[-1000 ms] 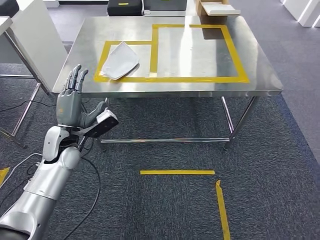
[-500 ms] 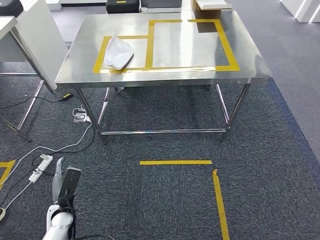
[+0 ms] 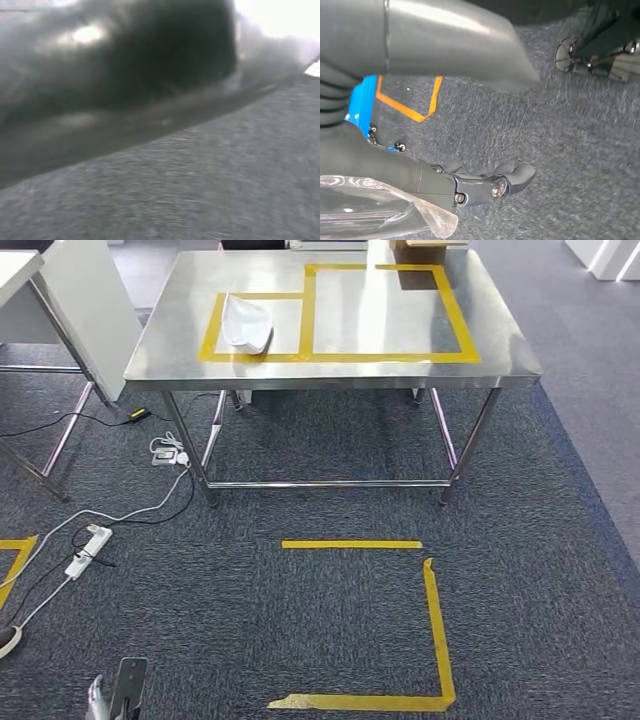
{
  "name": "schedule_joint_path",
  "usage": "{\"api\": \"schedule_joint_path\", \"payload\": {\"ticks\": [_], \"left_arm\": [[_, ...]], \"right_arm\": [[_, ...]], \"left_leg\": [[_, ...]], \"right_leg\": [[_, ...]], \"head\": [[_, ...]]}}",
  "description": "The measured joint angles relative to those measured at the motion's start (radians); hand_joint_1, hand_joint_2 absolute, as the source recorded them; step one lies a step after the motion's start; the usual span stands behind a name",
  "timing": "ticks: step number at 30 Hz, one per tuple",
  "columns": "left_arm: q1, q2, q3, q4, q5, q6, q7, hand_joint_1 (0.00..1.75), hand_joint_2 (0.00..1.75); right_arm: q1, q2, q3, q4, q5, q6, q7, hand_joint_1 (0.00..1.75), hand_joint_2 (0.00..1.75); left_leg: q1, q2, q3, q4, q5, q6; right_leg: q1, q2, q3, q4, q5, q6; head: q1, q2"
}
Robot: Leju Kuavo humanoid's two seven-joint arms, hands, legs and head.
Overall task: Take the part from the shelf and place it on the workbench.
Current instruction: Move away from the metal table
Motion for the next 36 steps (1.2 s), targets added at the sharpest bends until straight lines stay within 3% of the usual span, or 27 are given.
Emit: {"api": "schedule_joint_path", "payload": {"ticks": [1, 3, 4, 5, 6, 7, 8, 10, 11, 13, 15, 17, 19, 20, 21, 23, 25, 27, 29, 31, 34, 35, 36], "left_arm": [[0.000, -0.002, 0.009, 0.013, 0.000, 0.001, -0.002, 0.00, 0.00], [-0.001, -0.004, 0.022, 0.035, -0.001, 0.002, -0.004, 0.00, 0.00], [-0.001, -0.004, 0.028, 0.045, -0.001, 0.002, -0.004, 0.00, 0.00], [-0.001, -0.004, 0.033, 0.053, -0.002, 0.002, -0.004, 0.00, 0.00], [-0.001, -0.004, 0.037, 0.060, -0.002, 0.003, -0.004, 0.00, 0.00], [-0.002, -0.005, 0.040, 0.066, -0.004, 0.004, -0.003, 0.00, 0.00], [-0.002, -0.005, 0.042, 0.072, -0.008, 0.008, 0.003, 0.00, 0.00], [-0.003, -0.005, 0.046, 0.090, -0.036, 0.030, 0.038, 0.00, 0.00], [-0.002, -0.005, 0.046, 0.103, -0.058, 0.043, 0.068, 0.00, 0.00], [0.004, -0.007, 0.045, 0.132, -0.101, 0.050, 0.133, 0.00, 0.00], [0.018, -0.015, 0.042, 0.150, -0.129, 0.040, 0.175, 0.00, 0.00], [0.031, -0.026, 0.037, 0.161, -0.149, 0.027, 0.193, 0.00, 0.00], [0.038, -0.037, 0.033, 0.169, -0.165, 0.015, 0.207, 0.00, 0.00], [0.041, -0.042, 0.031, 0.172, -0.170, 0.008, 0.213, 0.00, 0.00], [0.044, -0.046, 0.030, 0.174, -0.175, 0.002, 0.218, 0.00, 0.00], [0.048, -0.051, 0.029, 0.175, -0.185, -0.009, 0.224, 0.00, 0.00], [0.049, -0.053, 0.029, 0.175, -0.196, -0.013, 0.224, 0.00, 0.00], [0.049, -0.053, 0.029, 0.176, -0.212, -0.014, 0.224, 0.00, 0.00], [0.048, -0.054, 0.029, 0.176, -0.232, -0.014, 0.224, 0.00, 0.00], [0.046, -0.055, 0.028, 0.176, -0.253, -0.014, 0.224, 0.00, 0.00], [0.044, -0.056, 0.023, 0.177, -0.294, -0.013, 0.234, 0.00, 0.00], [0.044, -0.055, 0.020, 0.178, -0.312, -0.012, 0.244, 0.00, 0.00], [0.044, -0.054, 0.014, 0.179, -0.331, -0.011, 0.256, 0.00, 0.00]], "right_arm": [[0.000, 0.000, 0.000, 0.000, 0.000, -0.001, 0.000, 0.00, 1.75], [0.000, 0.000, 0.000, 0.000, 0.000, -0.001, -0.001, 0.00, 1.75], [0.000, 0.000, 0.000, 0.000, 0.000, -0.001, -0.001, 0.00, 1.75], [0.001, 0.000, 0.001, 0.000, 0.000, -0.001, -0.002, 0.00, 1.75], [0.002, 0.000, 0.001, 0.000, 0.000, -0.001, -0.002, 0.00, 1.75], [0.002, 0.000, 0.000, 0.000, -0.001, -0.002, -0.003, 0.00, 1.75], [0.002, 0.000, 0.000, 0.000, -0.004, -0.007, -0.005, 0.00, 1.75], [-0.003, 0.002, -0.001, 0.000, -0.024, -0.030, -0.021, 0.00, 1.75], [-0.006, 0.004, -0.003, 0.000, -0.041, -0.047, -0.033, 0.00, 1.75], [-0.010, 0.010, -0.014, 0.000, -0.086, -0.068, -0.056, 0.00, 1.75], [-0.015, 0.019, -0.039, 0.000, -0.144, -0.055, -0.075, 0.00, 1.75], [-0.023, 0.029, -0.069, 0.000, -0.190, -0.022, -0.092, 0.00, 0.87], [-0.028, 0.034, -0.092, 0.000, -0.208, 0.010, -0.105, 0.00, 0.00], [-0.028, 0.036, -0.099, 0.000, -0.211, 0.021, -0.110, 0.00, 0.00], [-0.029, 0.036, -0.105, 0.000, -0.210, 0.028, -0.114, 0.00, 0.00], [-0.029, 0.036, -0.110, -0.001, -0.204, 0.034, -0.113, 0.00, 0.00], [-0.033, 0.035, -0.111, -0.003, -0.194, 0.035, -0.105, 0.00, 0.00], [-0.036, 0.033, -0.111, -0.004, -0.183, 0.034, -0.093, 0.00, 0.00], [-0.034, 0.033, -0.111, -0.005, -0.170, 0.031, -0.083, 0.00, 0.00], [-0.030, 0.033, -0.109, -0.005, -0.150, 0.025, -0.076, 0.00, 0.00], [-0.029, 0.033, -0.092, -0.004, -0.103, 0.018, -0.068, 0.00, 0.00], [-0.027, 0.033, -0.084, -0.004, -0.092, 0.019, -0.066, 0.00, 0.00], [-0.024, 0.033, -0.077, -0.004, -0.085, 0.022, -0.065, 0.00, 0.00]], "left_leg": [[0.002, 0.001, -0.007, -0.003, 0.010, 0.006], [0.001, 0.000, -0.026, -0.002, 0.024, 0.013], [0.001, 0.001, -0.035, -0.001, 0.031, 0.013], [0.001, 0.001, -0.042, 0.000, 0.036, 0.011], [0.001, 0.002, -0.048, 0.001, 0.040, 0.010], [0.001, 0.002, -0.052, 0.003, 0.043, 0.008], [0.001, 0.001, -0.055, 0.006, 0.045, 0.005], [-0.003, 0.001, -0.064, 0.016, 0.047, -0.003], [-0.005, 0.001, -0.069, 0.020, 0.049, -0.007], [-0.006, 0.002, -0.076, 0.024, 0.055, -0.018], [-0.003, 0.000, -0.085, 0.043, 0.039, -0.029], [0.000, -0.003, -0.121, 0.131, -0.022, -0.039], [0.002, -0.003, -0.173, 0.265, -0.088, -0.045], [0.002, -0.004, -0.185, 0.305, -0.100, -0.045], [0.003, -0.004, -0.182, 0.311, -0.093, -0.045], [0.004, -0.016, -0.124, 0.209, -0.031, -0.038], [0.006, -0.052, -0.061, 0.084, 0.015, -0.029], [0.007, -0.068, -0.043, 0.039, 0.016, -0.023], [0.008, -0.053, -0.046, 0.028, 0.017, -0.016], [0.010, -0.035, -0.046, 0.018, 0.025, -0.005], [0.007, -0.001, -0.051, 0.015, 0.031, 0.003], [0.005, 0.011, -0.052, 0.016, 0.031, 0.003], [0.004, 0.022, -0.053, 0.017, 0.031, 0.004]], "right_leg": [[-0.001, 0.003, -0.019, 0.040, -0.031, 0.005], [-0.005, 0.006, -0.072, 0.173, -0.114, 0.015], [-0.006, 0.006, -0.092, 0.235, -0.142, 0.019], [-0.008, 0.006, -0.096, 0.267, -0.152, 0.022], [-0.009, 0.006, -0.079, 0.258, -0.143, 0.024], [-0.011, 0.006, -0.042, 0.208, -0.118, 0.025], [-0.013, 0.006, 0.008, 0.134, -0.089, 0.024], [-0.014, 0.007, 0.089, 0.001, -0.059, 0.019], [-0.014, 0.007, 0.107, -0.029, -0.056, 0.014], [-0.014, 0.008, 0.107, -0.036, -0.055, 0.000], [-0.016, 0.007, 0.103, -0.039, -0.047, -0.014], [-0.017, 0.004, 0.099, -0.042, -0.040, -0.024], [-0.016, 0.003, 0.092, -0.041, -0.037, -0.028], [-0.015, 0.004, 0.090, -0.040, -0.035, -0.028], [-0.015, 0.008, 0.088, -0.039, -0.034, -0.028], [-0.015, 0.020, 0.085, -0.035, -0.033, -0.026], [-0.013, 0.036, 0.079, -0.030, -0.031, -0.020], [-0.012, 0.052, 0.066, -0.026, -0.024, -0.008], [-0.014, 0.065, 0.055, -0.026, -0.019, 0.005], [-0.013, 0.054, 0.036, 0.002, -0.042, 0.014], [-0.014, 0.023, -0.045, 0.181, -0.137, 0.023], [-0.014, 0.019, -0.067, 0.233, -0.154, 0.024], [-0.014, 0.016, -0.072, 0.250, -0.151, 0.024]], "head": [[0.002, 0.000], [0.006, 0.000], [0.006, 0.000], [0.006, 0.000], [0.006, 0.000], [0.006, 0.000], [0.006, 0.000], [0.006, 0.000], [0.006, 0.000], [0.006, 0.000], [0.005, 0.000], [0.002, 0.000], [0.001, 0.000], [0.001, 0.000], [0.001, 0.000], [0.001, 0.000], [0.001, 0.000], [0.002, 0.000], [0.002, 0.000], [0.004, 0.000], [0.011, 0.000], [0.011, 0.000], [0.011, 0.000]]}}
